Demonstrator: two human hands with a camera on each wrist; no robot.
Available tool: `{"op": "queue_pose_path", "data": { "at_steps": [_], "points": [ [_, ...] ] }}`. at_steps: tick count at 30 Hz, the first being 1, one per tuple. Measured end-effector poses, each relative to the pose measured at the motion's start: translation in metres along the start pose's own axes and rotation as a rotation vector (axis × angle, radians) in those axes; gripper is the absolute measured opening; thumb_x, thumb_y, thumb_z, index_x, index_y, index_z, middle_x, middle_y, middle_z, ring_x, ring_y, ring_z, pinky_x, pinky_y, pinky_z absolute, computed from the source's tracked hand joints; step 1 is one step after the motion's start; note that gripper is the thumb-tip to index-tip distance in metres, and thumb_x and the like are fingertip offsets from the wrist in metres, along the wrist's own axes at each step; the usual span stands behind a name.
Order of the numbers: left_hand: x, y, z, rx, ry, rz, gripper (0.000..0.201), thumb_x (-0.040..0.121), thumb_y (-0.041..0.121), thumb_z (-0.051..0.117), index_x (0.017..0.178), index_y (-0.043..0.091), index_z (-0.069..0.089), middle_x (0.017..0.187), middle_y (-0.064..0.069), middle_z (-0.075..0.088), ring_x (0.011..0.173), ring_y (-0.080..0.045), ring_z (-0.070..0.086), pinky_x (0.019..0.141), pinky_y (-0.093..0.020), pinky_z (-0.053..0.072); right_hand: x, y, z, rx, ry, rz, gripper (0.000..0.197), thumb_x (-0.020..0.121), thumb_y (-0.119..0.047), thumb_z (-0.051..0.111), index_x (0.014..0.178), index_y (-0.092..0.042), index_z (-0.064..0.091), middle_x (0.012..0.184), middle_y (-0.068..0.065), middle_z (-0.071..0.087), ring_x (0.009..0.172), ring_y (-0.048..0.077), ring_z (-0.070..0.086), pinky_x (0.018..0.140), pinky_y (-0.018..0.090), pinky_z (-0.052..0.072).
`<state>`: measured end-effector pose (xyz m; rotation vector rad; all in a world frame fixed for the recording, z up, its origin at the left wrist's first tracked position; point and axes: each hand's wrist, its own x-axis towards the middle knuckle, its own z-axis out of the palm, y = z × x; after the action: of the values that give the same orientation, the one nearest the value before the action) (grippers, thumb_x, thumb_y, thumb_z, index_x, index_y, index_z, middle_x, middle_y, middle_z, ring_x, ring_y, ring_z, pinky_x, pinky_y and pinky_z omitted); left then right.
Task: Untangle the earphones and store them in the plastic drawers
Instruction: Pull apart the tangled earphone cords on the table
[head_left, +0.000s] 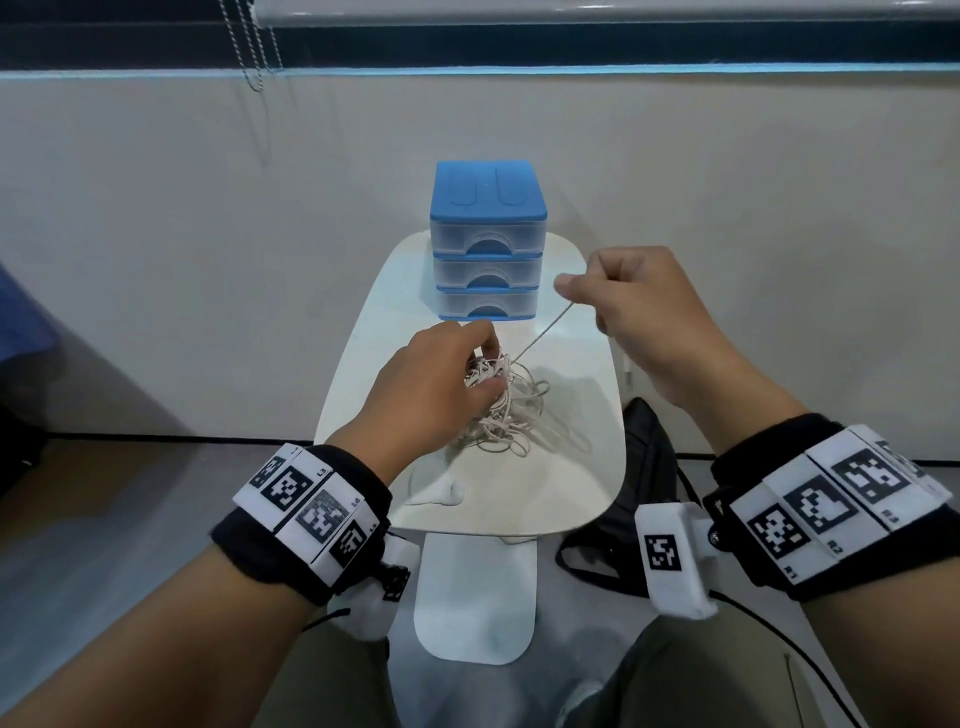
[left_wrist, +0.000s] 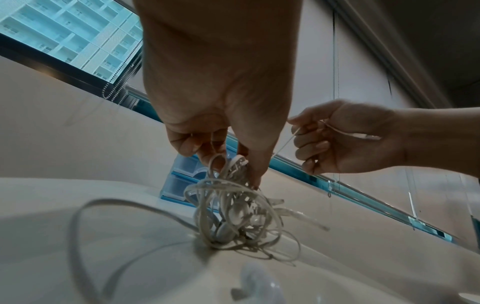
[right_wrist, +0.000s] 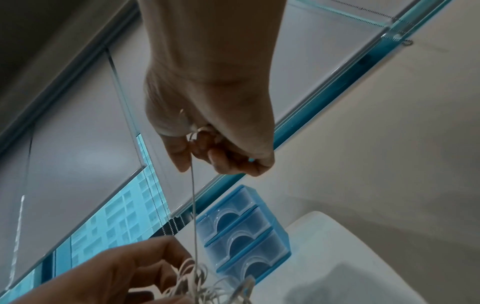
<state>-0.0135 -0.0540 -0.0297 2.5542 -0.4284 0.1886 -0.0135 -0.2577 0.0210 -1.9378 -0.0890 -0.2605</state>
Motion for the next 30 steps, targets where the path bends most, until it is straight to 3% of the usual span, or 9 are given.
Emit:
{"op": "queue_pose_path", "data": {
  "at_steps": [4,6,9,12,16,19,24,27,30],
  "points": [
    [-0.002,0.001,-0.003,-0.068,-0.022,0.004,0.022,0.089,0.039,0.075,0.101,0.034,0.058,0.1,0.01,0.062,0.078,-0.006,0.054,0.076,-0.035,0.05,0.002,0.007,-0.01,-0.368,-0.151,0.073,0.03,0.089,-0.023,0.072,0.067,-0.012,0.055,0.058,-0.001,0.057,0.056,0.017,0.048,0.058,0.027,0.037],
    [-0.004,0.002,-0.005,-0.121,-0.033,0.012,0.021,0.088,0.038,0.075,0.101,0.033,0.06,0.099,0.012,0.063,0.076,-0.006,0.054,0.077,-0.035,0.051,-0.001,0.017,-0.006,-0.548,-0.312,0.192,0.015,0.089,-0.027,0.073,0.094,-0.017,0.064,0.08,0.004,0.072,0.072,0.018,0.065,0.064,0.028,0.044],
    [-0.006,0.0,-0.007,-0.163,-0.035,0.015,0.019,0.088,0.035,0.076,0.101,0.033,0.062,0.097,0.014,0.064,0.073,-0.008,0.055,0.077,-0.036,0.052,-0.005,0.027,0.004,-0.723,-0.371,0.218,0.053,0.088,-0.031,0.074,0.135,-0.026,0.051,0.111,0.002,0.066,0.098,0.022,0.062,0.085,0.036,0.052],
    [-0.008,-0.001,-0.007,-0.189,-0.027,0.008,0.019,0.089,0.033,0.077,0.103,0.033,0.064,0.097,0.015,0.063,0.076,-0.009,0.057,0.075,-0.029,0.05,-0.007,0.026,0.012,-0.626,-0.235,0.113,0.063,0.088,-0.025,0.068,0.146,-0.03,0.043,0.129,0.002,0.055,0.114,0.025,0.056,0.099,0.044,0.048],
    [-0.009,-0.003,-0.006,-0.228,-0.021,0.015,0.02,0.089,0.031,0.078,0.102,0.035,0.063,0.098,0.015,0.064,0.08,-0.011,0.059,0.071,-0.021,0.048,-0.007,0.019,0.019,-0.455,-0.067,-0.064,0.043,0.085,-0.018,0.063,0.125,-0.031,0.059,0.121,-0.006,0.055,0.11,0.02,0.055,0.098,0.042,0.047],
    [-0.009,-0.005,-0.005,-0.283,-0.018,0.009,0.023,0.087,0.028,0.081,0.101,0.035,0.064,0.097,0.014,0.065,0.077,-0.013,0.058,0.069,-0.018,0.047,-0.006,0.022,0.023,-0.545,-0.239,-0.088,0.023,0.086,-0.007,0.061,0.095,-0.024,0.074,0.096,-0.01,0.061,0.086,0.012,0.057,0.08,0.03,0.047],
    [-0.01,-0.006,-0.007,-0.382,-0.035,-0.02,0.027,0.086,0.02,0.082,0.101,0.034,0.065,0.095,0.015,0.063,0.074,-0.013,0.056,0.065,-0.012,0.046,-0.007,0.039,0.027,-0.532,-0.331,-0.082,0.017,0.089,-0.013,0.073,0.085,-0.03,0.071,0.087,-0.013,0.065,0.072,-0.001,0.056,0.066,0.017,0.039],
    [-0.008,-0.006,-0.01,-0.45,-0.068,-0.035,0.02,0.09,0.023,0.077,0.102,0.034,0.065,0.1,0.011,0.066,0.081,-0.018,0.062,0.076,-0.023,0.053,-0.006,0.044,0.026,-0.48,-0.309,-0.092,0.018,0.088,-0.018,0.078,0.078,-0.032,0.071,0.084,-0.014,0.065,0.069,0.0,0.057,0.061,0.01,0.036],
    [-0.007,-0.007,-0.016,-0.543,-0.096,-0.057,0.013,0.096,0.017,0.069,0.1,0.03,0.067,0.098,0.006,0.069,0.077,-0.017,0.065,0.086,-0.043,0.057,-0.006,0.047,0.024,-0.437,-0.22,-0.127,0.013,0.086,-0.022,0.082,0.079,-0.032,0.076,0.089,-0.011,0.063,0.074,0.007,0.059,0.067,0.016,0.04]
  ]
}}
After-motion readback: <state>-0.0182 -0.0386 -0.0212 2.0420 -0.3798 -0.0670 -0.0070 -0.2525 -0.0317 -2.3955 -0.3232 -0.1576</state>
